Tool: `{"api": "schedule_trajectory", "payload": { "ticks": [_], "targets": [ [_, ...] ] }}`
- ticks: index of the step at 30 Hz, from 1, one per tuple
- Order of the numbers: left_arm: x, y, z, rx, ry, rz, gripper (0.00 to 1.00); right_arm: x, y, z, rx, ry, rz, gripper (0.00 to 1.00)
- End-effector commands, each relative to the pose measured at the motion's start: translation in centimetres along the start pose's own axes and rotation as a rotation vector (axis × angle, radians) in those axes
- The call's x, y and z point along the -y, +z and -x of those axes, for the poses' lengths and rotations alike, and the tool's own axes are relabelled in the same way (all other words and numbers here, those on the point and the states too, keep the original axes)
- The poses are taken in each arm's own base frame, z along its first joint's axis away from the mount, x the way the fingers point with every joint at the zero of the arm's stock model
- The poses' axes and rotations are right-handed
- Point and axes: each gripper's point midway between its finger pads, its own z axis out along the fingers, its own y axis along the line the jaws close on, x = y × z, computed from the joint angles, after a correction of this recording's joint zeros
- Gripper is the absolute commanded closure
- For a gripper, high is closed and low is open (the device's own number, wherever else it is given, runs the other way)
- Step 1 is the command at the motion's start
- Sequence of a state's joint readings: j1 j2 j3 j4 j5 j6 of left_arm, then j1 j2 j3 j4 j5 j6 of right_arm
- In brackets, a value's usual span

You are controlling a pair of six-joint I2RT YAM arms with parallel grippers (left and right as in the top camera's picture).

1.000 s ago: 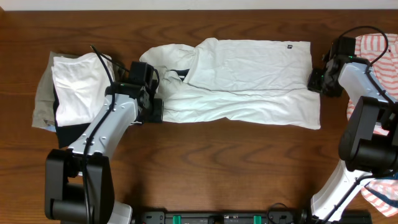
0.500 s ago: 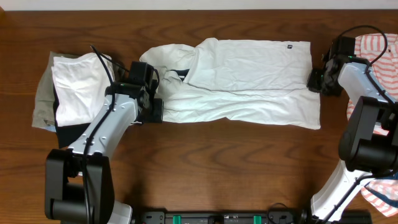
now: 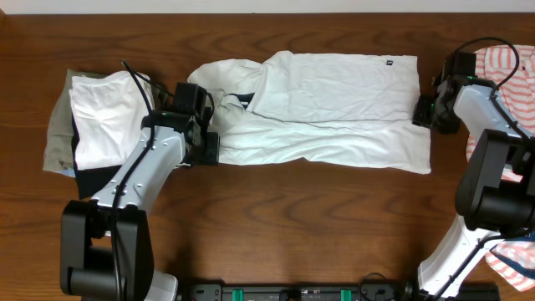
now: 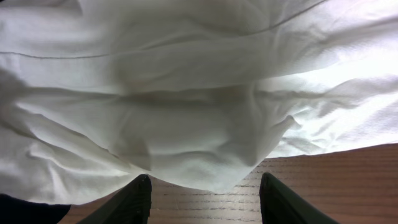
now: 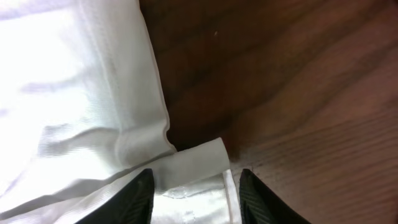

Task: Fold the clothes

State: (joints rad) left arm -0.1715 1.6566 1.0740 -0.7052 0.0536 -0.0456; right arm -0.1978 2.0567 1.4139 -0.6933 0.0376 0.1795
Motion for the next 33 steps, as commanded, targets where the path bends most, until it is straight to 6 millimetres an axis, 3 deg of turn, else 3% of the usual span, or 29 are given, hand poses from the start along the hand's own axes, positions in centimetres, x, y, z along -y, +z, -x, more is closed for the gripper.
{"api": "schedule_trajectory", "payload": {
  "ticks": [1,4,7,13,15,22,27,33],
  "targets": [
    [0.2,-0.6,0.6,0.023,-0.001,-0.010,0.44,-0.7,1.0,-1.1,-0.019,-0.003,0.024,0.55],
    [0.2,-0.6,0.6,0.023,-0.001,-0.010,0.44,-1.2,1.3,-1.2,-0.015,-0.002,0.054,0.64],
    [0.2,-0.6,0.6,0.023,-0.001,-0.010,0.44,-1.2,1.2,-1.0,-0.005,-0.002,0.055,0.89],
    [0.2,-0.6,0.6,0.023,-0.001,-0.010,0.44,-0.4,0.2,0.0,0.025,-0.001,0.006,0.87],
    [0.2,-0.6,0.6,0.023,-0.001,-0.010,0.44,-0.3,-0.5,0.6,0.047,0.000,0.003,0.96],
    [0.2,-0.6,0.7,0.029,-0.001,-0.010,0.44,-0.9,-5.3,3.5,0.189,-0.016,0.038,0.99],
    [0.3,-0.7,1.2,0.048,-0.001,-0.012,0.44,-3.5,-8.5,4.9,0.277,-0.093,0.180,0.99],
    [0.3,-0.7,1.7,0.069,-0.001,-0.014,0.45,-5.8,-8.2,4.2,0.259,-0.184,0.251,0.99]
  ]
}}
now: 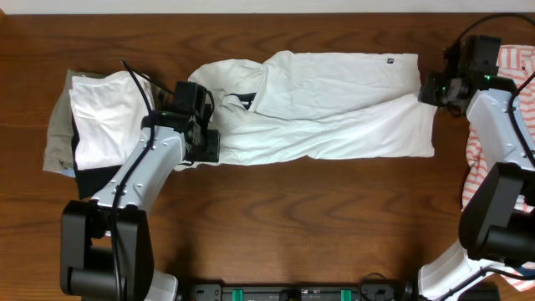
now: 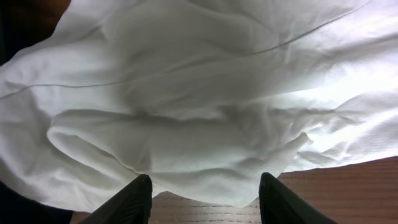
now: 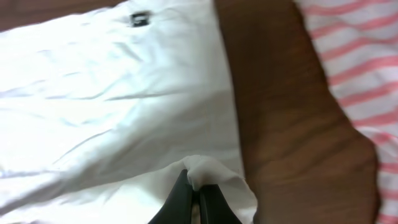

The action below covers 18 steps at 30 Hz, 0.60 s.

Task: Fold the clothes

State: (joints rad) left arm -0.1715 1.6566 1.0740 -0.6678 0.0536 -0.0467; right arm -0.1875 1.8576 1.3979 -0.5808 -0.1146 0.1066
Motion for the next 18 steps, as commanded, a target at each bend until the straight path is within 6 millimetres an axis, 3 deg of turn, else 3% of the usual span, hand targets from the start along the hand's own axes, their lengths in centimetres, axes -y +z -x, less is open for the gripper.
{"api": "schedule_trajectory", "payload": {
  "ticks": [1,4,7,10,13,15,18],
  "targets": [
    [0.2,-0.7,0.9,0.035,0.000,-0.011,0.44,-2.3,0.7,-0.5,-0.023,-0.094,0.069,0.99],
    [0.2,-0.7,1.0,0.042,0.000,-0.011,0.44,-2.8,1.9,-1.4,-0.055,-0.108,0.070,0.99],
    [0.2,-0.7,1.0,0.042,0.000,-0.011,0.45,-1.8,3.5,-2.6,-0.099,-0.094,0.007,0.97],
    [0.2,-0.7,1.0,0.042,0.000,-0.011,0.45,0.9,4.4,-3.5,-0.131,-0.019,-0.138,0.85],
    [0.2,-0.7,1.0,0.042,0.000,-0.011,0.44,3.7,4.1,-3.9,-0.137,0.037,-0.279,0.71],
    [0.2,-0.7,1.0,0.042,0.000,-0.011,0.45,4.7,3.8,-3.9,-0.138,0.042,-0.317,0.62],
    [0.2,-0.7,1.0,0.041,0.000,-0.011,0.45,5.6,3.5,-4.2,-0.152,0.055,-0.331,0.59]
  ]
}}
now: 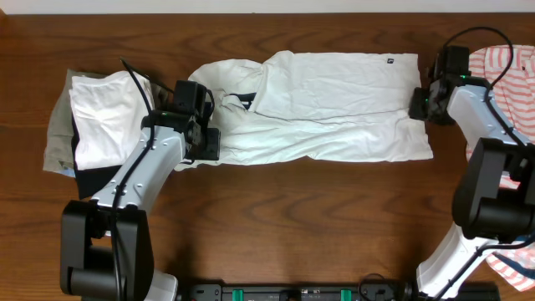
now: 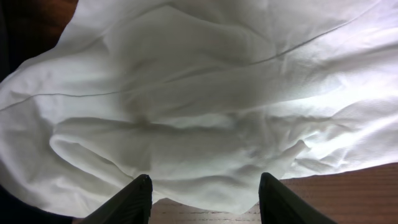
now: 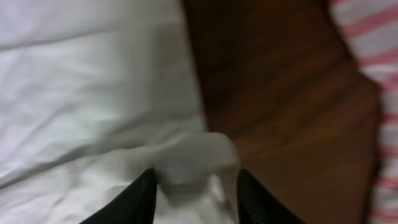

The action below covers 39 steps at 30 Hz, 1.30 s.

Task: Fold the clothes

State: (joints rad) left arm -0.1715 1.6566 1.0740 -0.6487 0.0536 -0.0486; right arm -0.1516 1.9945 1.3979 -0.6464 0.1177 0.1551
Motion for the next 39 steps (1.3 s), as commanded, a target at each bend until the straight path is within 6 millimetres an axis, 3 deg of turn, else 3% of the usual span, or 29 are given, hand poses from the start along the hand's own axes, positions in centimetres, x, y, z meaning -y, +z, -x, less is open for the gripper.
{"api": "schedule_trajectory", "payload": {
  "ticks": [1,4,6,9,12,16,22,26,27,30,33,39],
  "targets": [
    [0.2,-0.6,0.5,0.021,0.002,-0.009,0.45,2.4,-0.4,0.3,0.007,0.052,-0.087,0.59],
    [0.1,-0.6,0.3,0.010,0.002,-0.008,0.46,1.9,-0.5,-0.3,-0.022,0.021,-0.054,0.60],
    [0.1,-0.6,-0.1,-0.004,0.002,-0.006,0.53,0.7,-0.6,-1.1,-0.055,-0.017,0.021,0.62],
    [0.0,-0.6,-1.1,-0.047,0.002,-0.001,0.60,-1.5,-1.0,-3.3,-0.148,-0.055,0.155,0.65],
    [-0.1,-0.4,-1.8,-0.067,0.001,0.001,0.60,-2.3,-1.4,-5.0,-0.218,-0.063,0.210,0.69],
    [-0.2,-0.1,-2.4,-0.083,0.001,0.003,0.60,-3.0,-1.7,-6.6,-0.276,-0.082,0.224,0.71],
    [-0.2,-0.1,-2.4,-0.084,0.002,0.003,0.60,-3.2,0.1,-8.5,-0.281,-0.099,0.213,0.71],
    [-0.2,-0.1,-2.6,-0.092,0.002,0.004,0.58,-1.5,1.9,-10.8,-0.298,-0.096,0.129,0.71],
    [-0.2,-0.1,-2.7,-0.095,0.002,0.004,0.53,-0.5,2.3,-11.5,-0.310,-0.080,0.076,0.72],
    [-0.2,-0.1,-2.9,-0.103,0.002,0.005,0.51,3.2,2.7,-12.7,-0.336,-0.015,-0.092,0.77],
    [-0.2,-0.1,-3.1,-0.113,0.002,0.006,0.50,6.2,2.4,-13.2,-0.358,0.044,-0.186,0.79],
    [-0.4,-0.3,-4.5,-0.169,0.001,0.011,0.50,8.9,2.6,-13.6,-0.378,0.144,-0.179,0.81]
  ]
}}
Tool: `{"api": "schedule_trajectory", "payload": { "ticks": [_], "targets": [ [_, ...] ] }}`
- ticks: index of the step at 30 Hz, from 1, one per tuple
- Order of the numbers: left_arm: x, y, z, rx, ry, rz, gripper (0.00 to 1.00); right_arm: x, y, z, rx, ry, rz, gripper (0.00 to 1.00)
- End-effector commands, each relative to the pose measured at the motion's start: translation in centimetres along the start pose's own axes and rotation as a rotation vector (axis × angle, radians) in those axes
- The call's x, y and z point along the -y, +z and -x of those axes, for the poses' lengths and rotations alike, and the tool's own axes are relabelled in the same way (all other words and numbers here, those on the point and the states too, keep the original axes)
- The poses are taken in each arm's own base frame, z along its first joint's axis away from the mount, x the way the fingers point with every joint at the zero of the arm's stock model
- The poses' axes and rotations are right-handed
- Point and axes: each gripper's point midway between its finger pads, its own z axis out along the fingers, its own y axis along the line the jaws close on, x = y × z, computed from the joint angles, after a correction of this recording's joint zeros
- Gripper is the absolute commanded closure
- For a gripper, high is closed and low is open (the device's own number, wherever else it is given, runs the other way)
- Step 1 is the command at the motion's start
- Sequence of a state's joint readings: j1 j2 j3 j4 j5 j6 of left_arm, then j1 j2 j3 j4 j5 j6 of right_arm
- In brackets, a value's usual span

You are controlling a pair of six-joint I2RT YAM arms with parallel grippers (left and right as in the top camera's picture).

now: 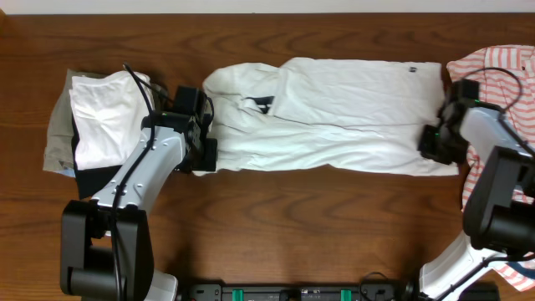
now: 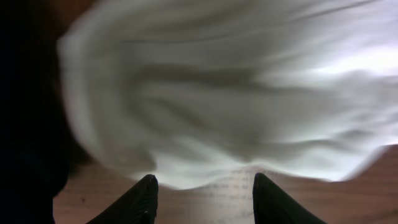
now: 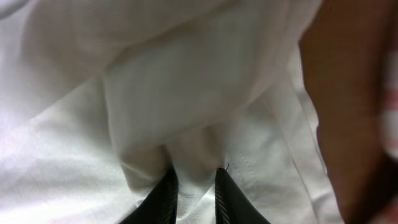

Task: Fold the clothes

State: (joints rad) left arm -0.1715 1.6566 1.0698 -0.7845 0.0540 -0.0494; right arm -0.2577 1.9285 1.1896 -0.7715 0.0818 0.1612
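A white shirt (image 1: 334, 113) lies stretched across the middle of the table, partly folded lengthwise, collar to the left. At its lower left edge my left gripper (image 1: 197, 155) rests on the wood. The left wrist view shows that left gripper (image 2: 202, 199) open, bare table between the fingers and the blurred white shirt (image 2: 236, 93) just ahead. My right gripper (image 1: 436, 142) sits on the shirt's right end. In the right wrist view the right gripper (image 3: 194, 193) is shut on a raised fold of the white shirt (image 3: 155, 87).
A stack of folded clothes (image 1: 96, 117), white on top of olive and dark pieces, sits at the far left beside the left arm. A pink-and-white striped garment (image 1: 501, 63) lies at the right edge behind the right arm. Bare wood (image 1: 318, 226) runs along the front.
The right gripper has gone from the shirt's upper right edge, open, to its lower right end and shut on a fold. The whole shirt has shifted to the right. The left gripper stays open.
First the right gripper stood open at the shirt's right corner. Then it was shut on that corner farther back. Then it was open at the right edge. Now it grips the right end and the shirt lies farther right. The left gripper stayed open at the left edge.
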Motion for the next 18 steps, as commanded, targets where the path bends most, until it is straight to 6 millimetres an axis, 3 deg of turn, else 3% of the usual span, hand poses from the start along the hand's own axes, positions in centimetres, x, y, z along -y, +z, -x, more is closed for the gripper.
{"api": "schedule_trajectory", "payload": {
  "ticks": [1,3,8,18],
  "targets": [
    [0.0,0.0,-1.3,-0.041,0.002,-0.006,0.50,4.5,2.7,-2.6,-0.100,0.090,-0.125,0.81],
    [0.5,-0.1,-1.9,-0.064,0.001,-0.034,0.49,4.4,2.8,-2.6,-0.103,0.101,-0.093,0.81],
    [2.6,-0.3,-2.5,-0.092,-0.003,-0.157,0.35,4.3,2.8,-2.4,-0.095,0.101,-0.089,0.81],
    [3.0,0.6,-1.4,-0.034,0.002,-0.178,0.33,4.3,2.8,-2.4,-0.098,0.101,-0.090,0.82]
  ]
}}
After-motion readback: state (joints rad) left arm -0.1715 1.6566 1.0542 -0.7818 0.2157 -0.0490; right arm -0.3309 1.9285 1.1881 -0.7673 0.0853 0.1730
